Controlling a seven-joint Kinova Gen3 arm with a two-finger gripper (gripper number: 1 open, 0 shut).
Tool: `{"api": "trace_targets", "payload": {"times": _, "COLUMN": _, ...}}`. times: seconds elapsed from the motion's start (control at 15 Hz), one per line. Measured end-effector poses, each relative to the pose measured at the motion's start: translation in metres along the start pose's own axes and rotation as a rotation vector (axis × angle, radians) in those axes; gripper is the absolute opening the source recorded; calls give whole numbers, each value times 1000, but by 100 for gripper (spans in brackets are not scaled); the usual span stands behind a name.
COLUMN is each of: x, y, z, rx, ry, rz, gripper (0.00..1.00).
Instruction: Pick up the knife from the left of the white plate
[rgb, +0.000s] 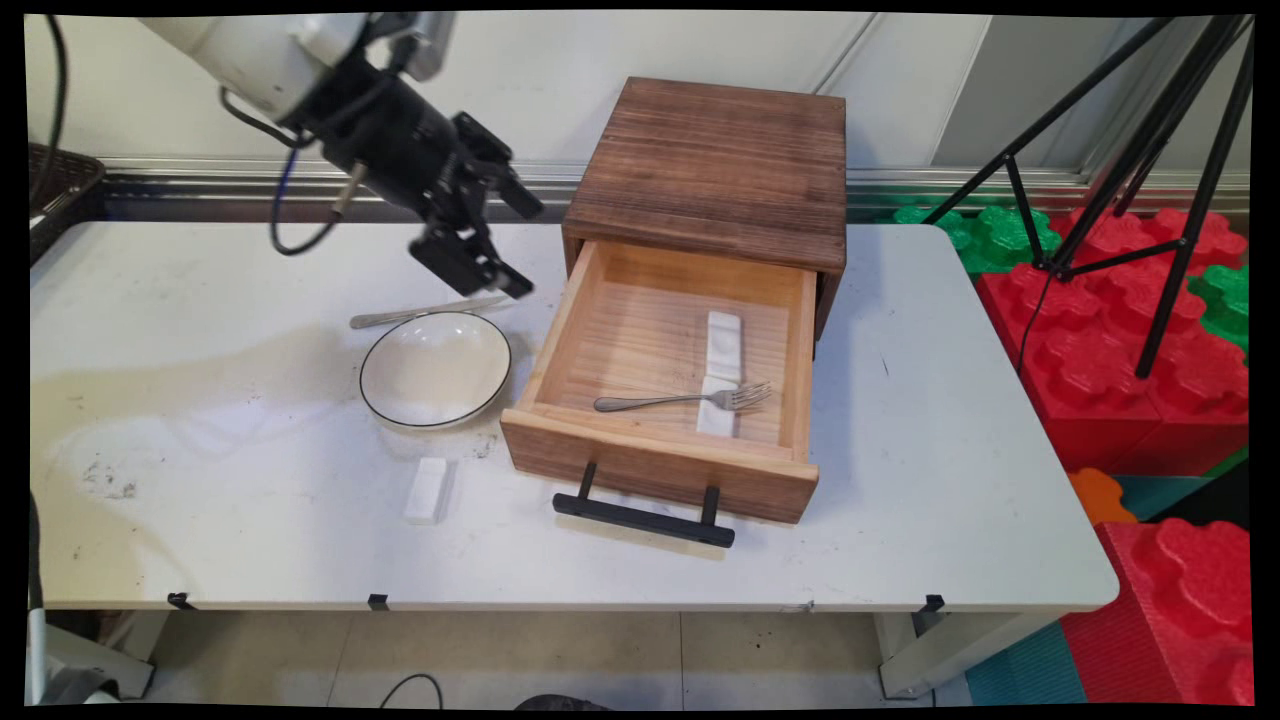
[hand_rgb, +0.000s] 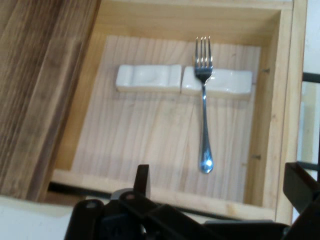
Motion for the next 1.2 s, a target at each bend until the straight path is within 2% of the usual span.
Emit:
{"api": "trace_targets", "payload": {"times": 0.33, "x": -24, "y": -11, "z": -24, "rx": 28, "ry": -32, "rz": -16, "gripper": 100}}
{"api": "trace_targets", "payload": {"times": 0.67, "x": -69, "y": -30, "z": -35, "rx": 75, "ry": -132, "rz": -34, "gripper": 100}}
{"api": "trace_targets", "payload": {"times": 1.2, "x": -134, "y": -60, "z": -27, "rx": 96, "ry": -292, "rz": -4, "gripper": 100}}
